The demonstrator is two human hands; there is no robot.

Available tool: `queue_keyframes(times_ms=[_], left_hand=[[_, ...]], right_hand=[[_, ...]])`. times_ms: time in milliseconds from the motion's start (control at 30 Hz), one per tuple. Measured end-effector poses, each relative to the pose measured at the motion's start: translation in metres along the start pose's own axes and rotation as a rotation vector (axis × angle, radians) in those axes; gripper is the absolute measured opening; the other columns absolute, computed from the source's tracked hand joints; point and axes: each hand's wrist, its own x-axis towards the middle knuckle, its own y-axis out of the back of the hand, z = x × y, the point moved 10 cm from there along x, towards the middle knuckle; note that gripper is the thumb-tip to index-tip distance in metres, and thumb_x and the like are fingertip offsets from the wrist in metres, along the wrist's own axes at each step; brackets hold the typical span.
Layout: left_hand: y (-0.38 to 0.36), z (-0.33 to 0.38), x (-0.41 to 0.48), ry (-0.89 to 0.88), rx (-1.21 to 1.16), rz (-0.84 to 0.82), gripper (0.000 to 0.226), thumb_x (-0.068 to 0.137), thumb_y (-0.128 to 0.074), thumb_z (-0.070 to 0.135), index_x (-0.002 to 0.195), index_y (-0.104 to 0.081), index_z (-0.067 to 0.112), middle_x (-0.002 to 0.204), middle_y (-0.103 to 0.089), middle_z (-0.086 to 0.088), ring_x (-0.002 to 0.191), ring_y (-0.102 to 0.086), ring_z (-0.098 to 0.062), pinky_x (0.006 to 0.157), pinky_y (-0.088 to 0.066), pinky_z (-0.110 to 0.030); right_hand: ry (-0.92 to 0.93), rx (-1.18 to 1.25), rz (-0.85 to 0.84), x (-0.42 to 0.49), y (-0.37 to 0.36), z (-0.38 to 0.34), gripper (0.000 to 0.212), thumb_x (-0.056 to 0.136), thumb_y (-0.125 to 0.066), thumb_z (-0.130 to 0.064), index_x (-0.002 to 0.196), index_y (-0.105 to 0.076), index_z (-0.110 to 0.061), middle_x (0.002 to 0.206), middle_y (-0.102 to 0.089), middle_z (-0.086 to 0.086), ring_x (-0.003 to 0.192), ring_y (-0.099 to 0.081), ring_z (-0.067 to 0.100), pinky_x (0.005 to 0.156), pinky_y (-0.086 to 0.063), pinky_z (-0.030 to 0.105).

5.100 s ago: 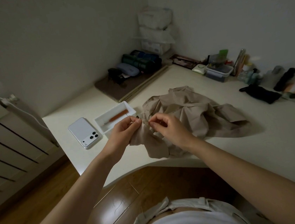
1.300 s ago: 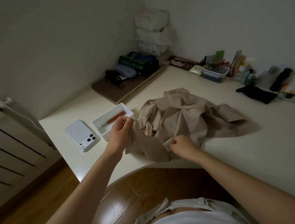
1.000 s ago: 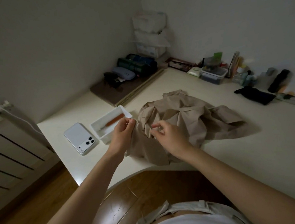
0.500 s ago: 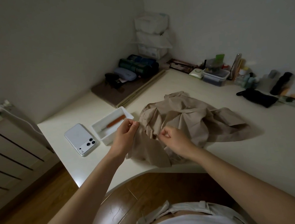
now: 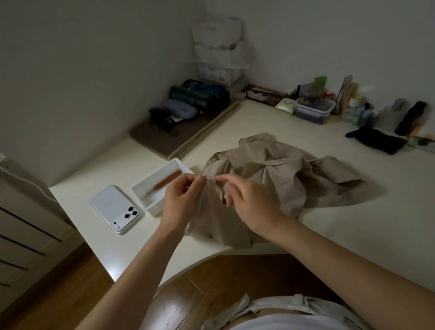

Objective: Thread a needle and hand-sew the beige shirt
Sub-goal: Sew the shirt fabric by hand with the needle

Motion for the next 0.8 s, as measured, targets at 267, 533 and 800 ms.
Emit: queue_keyframes(times_ms=[267, 533, 800], left_hand=[[0.018, -0.001, 0.004, 0.020, -0.052, 0.077, 0.019, 0.095, -0.055, 0.019, 0.077, -0.060, 0.016, 0.080, -0.062, -0.006, 0.076, -0.057, -0.014, 0.068, -0.047, -0.023], [0.000, 0.002, -0.003, -0.027, -0.066, -0.096, 0.019, 0.098, -0.048, 0.017, 0.080, -0.054, 0.014, 0.071, -0.053, 0.003, 0.069, -0.048, -0.007, 0.065, -0.040, -0.020], [0.018, -0.011, -0.002, 0.034, -0.131, -0.023, 0.017, 0.099, -0.045, 0.027, 0.087, -0.051, 0.017, 0.084, -0.054, -0.006, 0.079, -0.050, -0.017, 0.071, -0.041, -0.031]], right_hand=[[-0.078, 0.025, -0.032, 0.009, 0.001, 0.013, 0.018, 0.100, -0.043, -0.025, 0.109, -0.052, -0.012, 0.062, -0.046, -0.011, 0.049, -0.048, -0.011, 0.045, -0.036, 0.009], [-0.228, 0.348, -0.393, 0.014, -0.057, 0.027, 0.042, 0.084, -0.064, -0.044, 0.121, -0.058, -0.024, 0.085, -0.068, -0.004, 0.087, -0.065, 0.005, 0.086, -0.055, 0.035], [-0.276, 0.452, -0.326, 0.008, -0.045, 0.039, 0.022, 0.094, -0.056, -0.021, 0.096, -0.063, 0.000, 0.048, -0.057, -0.011, 0.044, -0.051, -0.002, 0.048, -0.037, 0.008]])
